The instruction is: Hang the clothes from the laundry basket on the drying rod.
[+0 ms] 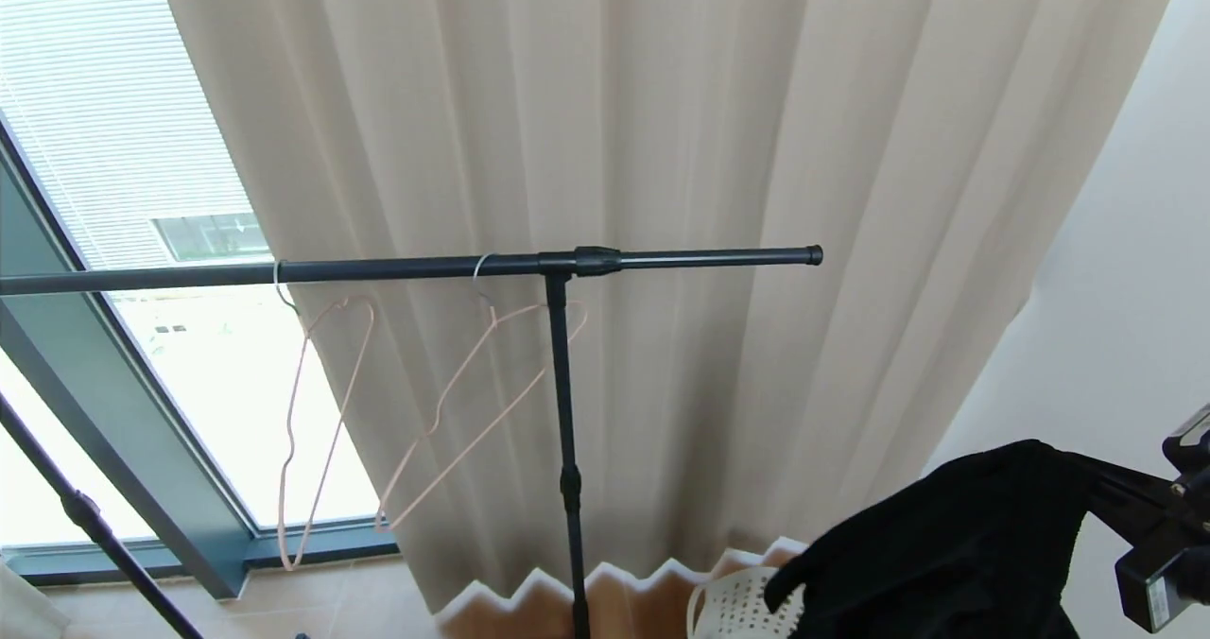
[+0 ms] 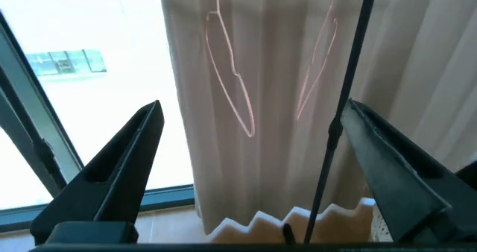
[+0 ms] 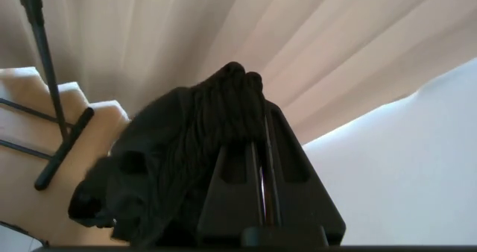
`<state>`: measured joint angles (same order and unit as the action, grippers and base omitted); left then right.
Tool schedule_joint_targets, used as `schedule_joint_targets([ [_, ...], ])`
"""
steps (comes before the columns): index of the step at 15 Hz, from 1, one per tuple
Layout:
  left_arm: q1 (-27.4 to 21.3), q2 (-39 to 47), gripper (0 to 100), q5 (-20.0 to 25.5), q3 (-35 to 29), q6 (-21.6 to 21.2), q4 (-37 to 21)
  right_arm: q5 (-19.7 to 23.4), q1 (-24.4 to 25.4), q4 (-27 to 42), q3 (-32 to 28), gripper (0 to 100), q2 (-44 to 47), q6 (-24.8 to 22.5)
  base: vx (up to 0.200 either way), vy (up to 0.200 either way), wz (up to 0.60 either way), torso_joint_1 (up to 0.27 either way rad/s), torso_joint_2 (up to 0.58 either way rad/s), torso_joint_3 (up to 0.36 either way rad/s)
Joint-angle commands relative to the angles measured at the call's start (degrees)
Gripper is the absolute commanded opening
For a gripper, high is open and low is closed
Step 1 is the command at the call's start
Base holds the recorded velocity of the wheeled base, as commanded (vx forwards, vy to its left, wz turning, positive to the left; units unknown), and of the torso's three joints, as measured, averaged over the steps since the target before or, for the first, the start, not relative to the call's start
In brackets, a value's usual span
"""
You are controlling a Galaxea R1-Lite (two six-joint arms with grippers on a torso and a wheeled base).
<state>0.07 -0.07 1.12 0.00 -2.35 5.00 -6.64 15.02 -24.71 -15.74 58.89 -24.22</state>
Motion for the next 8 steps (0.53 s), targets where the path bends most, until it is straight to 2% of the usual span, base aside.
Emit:
schedule_joint_targets([
  [1,0.0,0.1,100,0.0,0.0,0.0,0.0,0.0,0.0,0.0,0.1,0,-0.1,0.0,-0.200,0.200,0.00,-0.007,0.00,0.007],
  [8,0.0,0.1,100,-0.2,0.0,0.1,0.0,0.0,0.0,-0.1,0.6,0,-1.3,0.0,0.000,0.200,0.00,0.001,0.00,0.002],
])
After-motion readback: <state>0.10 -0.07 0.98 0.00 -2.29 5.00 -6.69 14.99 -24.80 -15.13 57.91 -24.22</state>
